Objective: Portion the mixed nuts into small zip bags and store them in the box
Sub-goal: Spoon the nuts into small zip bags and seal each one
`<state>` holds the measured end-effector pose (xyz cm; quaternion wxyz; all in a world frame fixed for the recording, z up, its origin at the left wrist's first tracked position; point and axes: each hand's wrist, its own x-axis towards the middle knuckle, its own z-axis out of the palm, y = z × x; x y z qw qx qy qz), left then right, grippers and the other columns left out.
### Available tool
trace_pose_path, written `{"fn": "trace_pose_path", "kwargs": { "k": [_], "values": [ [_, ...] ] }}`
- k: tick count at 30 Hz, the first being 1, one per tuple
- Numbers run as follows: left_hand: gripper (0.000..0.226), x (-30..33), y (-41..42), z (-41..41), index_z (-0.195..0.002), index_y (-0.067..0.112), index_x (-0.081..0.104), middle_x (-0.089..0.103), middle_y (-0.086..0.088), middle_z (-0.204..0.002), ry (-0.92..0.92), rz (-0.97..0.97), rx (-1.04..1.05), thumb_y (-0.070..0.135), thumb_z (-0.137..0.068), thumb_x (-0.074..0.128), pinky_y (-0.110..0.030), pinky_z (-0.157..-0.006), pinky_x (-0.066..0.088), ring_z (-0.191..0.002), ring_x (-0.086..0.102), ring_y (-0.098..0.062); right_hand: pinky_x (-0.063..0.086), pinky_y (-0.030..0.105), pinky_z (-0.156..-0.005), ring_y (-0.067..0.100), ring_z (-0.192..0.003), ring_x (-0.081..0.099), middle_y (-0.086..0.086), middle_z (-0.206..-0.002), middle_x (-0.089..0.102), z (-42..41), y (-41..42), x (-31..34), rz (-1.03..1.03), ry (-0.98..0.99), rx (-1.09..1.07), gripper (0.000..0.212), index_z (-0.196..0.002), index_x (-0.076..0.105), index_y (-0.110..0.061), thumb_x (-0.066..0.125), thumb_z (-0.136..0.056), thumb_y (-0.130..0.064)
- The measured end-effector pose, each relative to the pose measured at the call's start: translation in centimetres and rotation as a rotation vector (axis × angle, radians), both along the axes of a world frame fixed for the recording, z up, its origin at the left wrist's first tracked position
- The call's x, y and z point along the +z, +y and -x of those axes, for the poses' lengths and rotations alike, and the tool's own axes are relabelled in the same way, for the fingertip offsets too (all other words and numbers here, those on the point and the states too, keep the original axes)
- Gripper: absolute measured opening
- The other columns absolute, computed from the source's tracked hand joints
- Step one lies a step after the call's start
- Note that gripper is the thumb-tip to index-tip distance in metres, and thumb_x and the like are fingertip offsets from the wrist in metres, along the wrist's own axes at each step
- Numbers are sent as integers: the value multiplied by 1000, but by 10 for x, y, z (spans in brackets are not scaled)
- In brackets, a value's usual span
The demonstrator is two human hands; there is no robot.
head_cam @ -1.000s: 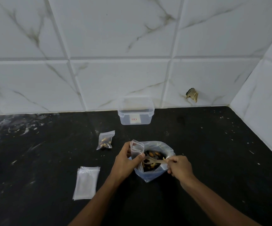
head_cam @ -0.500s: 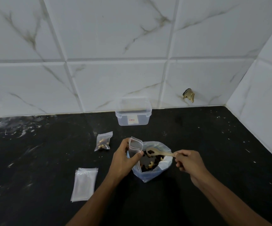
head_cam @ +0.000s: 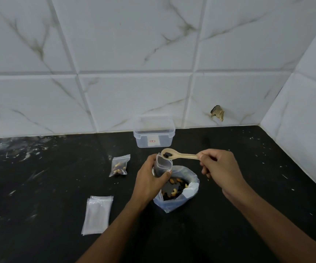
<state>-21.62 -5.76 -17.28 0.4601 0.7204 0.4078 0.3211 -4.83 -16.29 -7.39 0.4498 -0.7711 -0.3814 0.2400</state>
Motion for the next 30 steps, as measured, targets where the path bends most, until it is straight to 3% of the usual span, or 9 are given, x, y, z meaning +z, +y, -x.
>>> {"fn": "trace_pose_path", "kwargs": {
  "k": [3,6,10,13,17,19,22,25,30],
  "values": [
    [53,1,-2,-1,-129,34,49,63,19,-116,-4,14,1,29,-83,76,-7,-79,44,-107,57,9,44,10,-54,1,-57,58,-6,-72,63,12,-4,-1,-107,-366,65,11,-90,71,-17,60,-93,-13],
    [50,0,-2,0,-127,35,49,64,18,-115,-18,43,6,30,-84,75,-6,-76,47,-103,58,12,51,21,-60,8,-66,58,0,-79,63,17,-6,-13,-283,-716,168,8,-91,72,-10,64,-89,-8],
    [50,-1,-3,1,-128,31,50,65,16,-113,-38,58,14,26,-85,75,-3,-75,47,-101,58,15,49,21,-49,10,-56,53,2,-78,57,19,-9,-23,-311,-1043,360,21,-85,67,-9,48,-93,-16],
    [45,-1,-4,0,-124,30,52,66,15,-110,-51,64,9,22,-86,74,-2,-74,45,-98,59,14,48,19,-50,9,-56,52,3,-77,59,19,-11,-26,-297,-1188,448,5,-86,69,-9,65,-83,-8],
    [44,-2,-3,0,-122,33,52,67,15,-111,-62,69,4,23,-85,75,-3,-75,46,-99,60,12,52,22,-50,11,-58,57,5,-80,62,18,-11,-27,-324,-1211,434,16,-94,70,-5,59,-86,-12],
    [43,-2,-2,2,-120,35,52,67,14,-110,-77,82,10,27,-84,76,-8,-75,49,-99,62,10,51,23,-49,11,-58,56,5,-80,61,17,-11,-22,-379,-1083,339,20,-92,69,-5,52,-93,-14],
    [40,-6,-2,10,-114,42,52,67,15,-110,-101,103,6,29,-85,76,-19,-79,54,-101,63,6,47,15,-59,8,-66,56,3,-81,62,6,-9,-20,-390,-809,156,11,-93,70,-6,61,-88,-8],
    [40,-16,-1,21,-116,41,54,68,19,-109,-121,131,22,29,-84,77,-28,-87,56,-102,65,2,44,15,-58,4,-64,54,-2,-76,59,-10,-8,-45,-156,-687,113,7,-88,71,-11,67,-86,-6],
    [40,-31,-2,28,-116,41,56,70,15,-111,-134,248,10,34,-82,76,-43,-93,57,-104,67,-4,53,25,-67,4,-72,56,-5,-87,58,-10,-13,-107,220,-712,175,10,-98,67,-19,57,-95,-20]
  ]
}}
